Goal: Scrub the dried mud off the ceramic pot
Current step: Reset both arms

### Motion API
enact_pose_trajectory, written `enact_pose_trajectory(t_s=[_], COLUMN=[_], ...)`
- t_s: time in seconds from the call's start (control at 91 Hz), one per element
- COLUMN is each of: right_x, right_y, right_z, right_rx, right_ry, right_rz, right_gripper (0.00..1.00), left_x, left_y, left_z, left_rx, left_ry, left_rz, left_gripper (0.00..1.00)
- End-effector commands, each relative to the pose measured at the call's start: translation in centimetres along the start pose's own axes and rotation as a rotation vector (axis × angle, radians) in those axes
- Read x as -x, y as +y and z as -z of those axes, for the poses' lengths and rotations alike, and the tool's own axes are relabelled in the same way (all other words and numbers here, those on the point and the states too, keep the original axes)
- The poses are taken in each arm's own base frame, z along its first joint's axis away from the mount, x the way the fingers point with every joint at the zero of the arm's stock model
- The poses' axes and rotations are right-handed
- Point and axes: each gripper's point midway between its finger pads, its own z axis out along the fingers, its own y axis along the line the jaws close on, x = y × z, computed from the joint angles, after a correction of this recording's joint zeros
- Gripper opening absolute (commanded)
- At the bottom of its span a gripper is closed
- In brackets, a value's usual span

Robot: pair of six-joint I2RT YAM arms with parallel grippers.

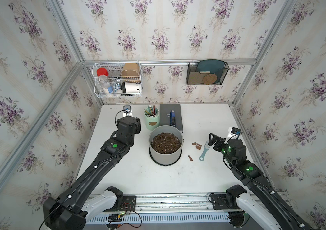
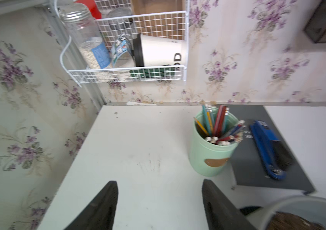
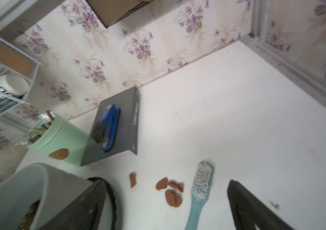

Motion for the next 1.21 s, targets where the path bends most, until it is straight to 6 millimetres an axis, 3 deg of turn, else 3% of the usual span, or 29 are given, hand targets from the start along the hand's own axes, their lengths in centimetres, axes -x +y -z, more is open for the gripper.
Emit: enact_pose_trajectory(t_s=[0.0,0.055,0.187,0.319,0.374,0.451,0.637,0.747,0.802,0.879,0.923,0.945,1.0,1.198], right_x=[2.7,2.1,1.1,-0.5,-0.8,-0.3,1.7,1.8,0.8,0.8,-1.1,-0.9,-0.1,0.2], right_y=[-3.7,-6.5,-13.1,-16.1,-15.7,-14.4,-10.7,-10.2,-8.6,-8.2,-8.2,-8.2,-7.4,-8.2], right_z=[-0.8,-1.8,-2.8,-2.6,-3.5,-4.6,-4.7,-4.1,-6.1,-7.8,-9.4,-10.2,-9.9,-8.0], right_rx=[-0.191,-0.301,-0.561,-0.675,-0.643,-0.562,-0.256,-0.186,-0.102,-0.094,-0.083,-0.094,-0.077,-0.122], right_ry=[-0.206,-0.204,-0.222,-0.291,-0.267,-0.280,-0.474,-0.547,-0.451,-0.435,-0.323,-0.288,-0.350,-0.404], right_rz=[0.065,0.066,0.016,0.018,0.048,0.095,0.124,0.149,0.207,0.237,0.259,0.253,0.280,0.244], right_gripper=[1.00,1.00,1.00,1.00,1.00,1.00,1.00,1.00,1.00,1.00,1.00,1.00,1.00,1.00], left_x=[2.4,0.9,-4.9,-10.3,-13.4,-15.0,-16.3,-15.8,-16.6,-17.4,-17.6,-17.4,-17.0,-17.2], left_y=[3.0,3.9,7.7,9.7,9.3,9.1,7.1,6.3,5.6,6.2,6.2,6.2,6.3,6.3], left_z=[-2.2,-4.2,-8.7,-10.2,-10.9,-11.2,-12.2,-11.9,-11.4,-11.4,-11.4,-11.4,-11.4,-11.4], left_rx=[0.223,0.275,0.384,0.390,0.337,0.322,0.165,0.070,0.014,0.046,0.044,0.043,0.048,0.049], left_ry=[-0.164,-0.145,-0.031,0.013,0.101,0.089,0.067,0.013,-0.007,-0.025,0.009,0.007,-0.021,-0.024], left_rz=[-0.056,-0.062,-0.016,0.048,0.019,0.053,0.026,0.047,0.042,0.048,0.061,0.062,0.062,0.057], left_gripper=[0.76,0.77,0.80,0.80,0.81,0.83,0.91,0.91,0.93,0.97,0.97,0.97,0.97,0.97])
